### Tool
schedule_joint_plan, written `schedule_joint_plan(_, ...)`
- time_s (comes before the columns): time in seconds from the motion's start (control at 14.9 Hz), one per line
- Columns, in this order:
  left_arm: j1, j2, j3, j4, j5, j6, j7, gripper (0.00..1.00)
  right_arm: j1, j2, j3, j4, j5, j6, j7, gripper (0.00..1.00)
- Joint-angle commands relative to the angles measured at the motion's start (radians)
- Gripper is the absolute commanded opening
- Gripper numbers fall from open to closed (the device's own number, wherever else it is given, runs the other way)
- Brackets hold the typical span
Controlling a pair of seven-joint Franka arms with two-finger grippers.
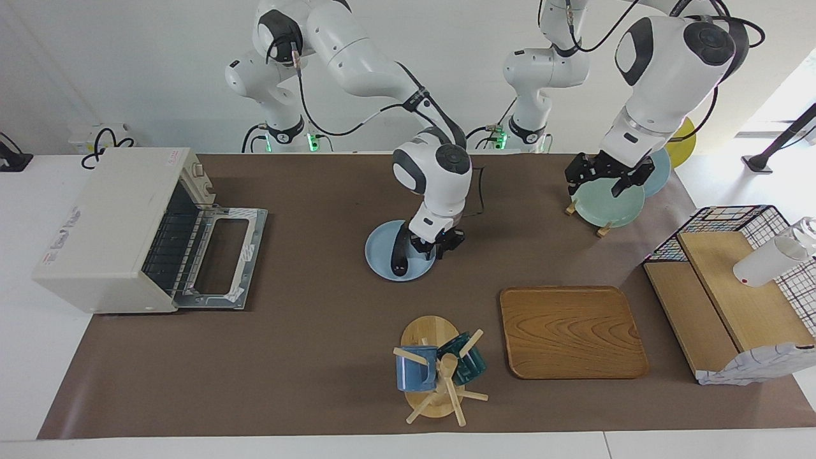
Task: Put eggplant into oven
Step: 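Carry the eggplant toward the oven with the right gripper while the left gripper retracts, then insert the eggplant into the oven and open the right gripper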
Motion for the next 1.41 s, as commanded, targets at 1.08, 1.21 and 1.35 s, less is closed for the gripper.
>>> schedule_joint_plan(1.08,0.004,-0.013,-0.016,0.003,0.033,-0.025,-0.021,1.00,-0.504,-0.594,-0.007,-0.533,-0.144,-0.213,-0.590,0.00)
schedule_joint_plan(1.21,0.004,-0.037,-0.017,-0.028,0.031,-0.027,-0.017,1.00,-0.560,-0.623,-0.007,-0.561,-0.148,-0.213,-0.658,0.00)
schedule_joint_plan(1.35,0.009,-0.062,-0.019,-0.052,0.031,-0.028,-0.014,1.00,-0.600,-0.655,-0.007,-0.597,-0.171,-0.199,-0.713,0.00)
